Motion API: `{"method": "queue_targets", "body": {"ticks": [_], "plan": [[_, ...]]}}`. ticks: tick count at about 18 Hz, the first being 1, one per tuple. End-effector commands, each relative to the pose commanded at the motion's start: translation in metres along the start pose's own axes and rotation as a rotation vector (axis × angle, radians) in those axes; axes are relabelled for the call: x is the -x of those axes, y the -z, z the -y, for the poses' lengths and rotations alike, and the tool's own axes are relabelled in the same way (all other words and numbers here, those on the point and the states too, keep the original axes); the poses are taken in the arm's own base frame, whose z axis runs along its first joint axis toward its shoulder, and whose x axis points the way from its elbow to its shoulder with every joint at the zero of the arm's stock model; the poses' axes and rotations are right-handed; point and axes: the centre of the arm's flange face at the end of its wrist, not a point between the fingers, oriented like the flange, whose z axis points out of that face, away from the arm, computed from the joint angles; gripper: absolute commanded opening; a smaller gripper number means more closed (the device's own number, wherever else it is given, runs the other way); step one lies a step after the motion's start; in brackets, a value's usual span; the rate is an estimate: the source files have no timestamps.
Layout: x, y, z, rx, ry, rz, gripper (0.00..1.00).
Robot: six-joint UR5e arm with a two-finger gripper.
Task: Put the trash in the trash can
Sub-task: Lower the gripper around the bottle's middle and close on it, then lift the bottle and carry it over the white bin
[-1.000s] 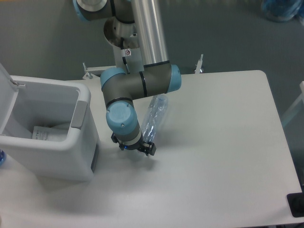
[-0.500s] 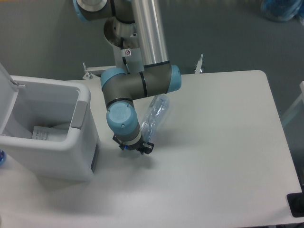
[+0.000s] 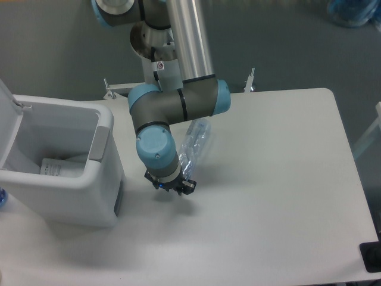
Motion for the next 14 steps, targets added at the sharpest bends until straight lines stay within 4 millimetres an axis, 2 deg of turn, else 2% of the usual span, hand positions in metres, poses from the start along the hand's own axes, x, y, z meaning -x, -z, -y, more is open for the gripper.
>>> {"method": "queue_targets", "body": {"ticks": [1, 2, 4, 7, 8, 10, 12, 14], "plan": [[0.017, 0.019, -0.001, -0.032, 0.023, 0.020, 0.28], [0.041, 0.043, -0.004, -0.072, 0.059, 0.050, 0.28], [0.096, 0.101, -0.015, -0.164, 0.140, 0.119, 0.28], [0.142, 0.190, -0.028, -0.331, 0.225, 0.180, 0.28], [0.154, 0.215, -0.034, -0.394, 0.260, 0.177, 0.28], [0.163, 0.266, -0.043, -0.516, 0.314, 0.166, 0.28], [0.154, 0.306, -0.050, -0.602, 0.342, 0.166, 0.28], [0.144, 0.333, -0.053, -0.671, 0.369, 0.141, 0.28]]}}
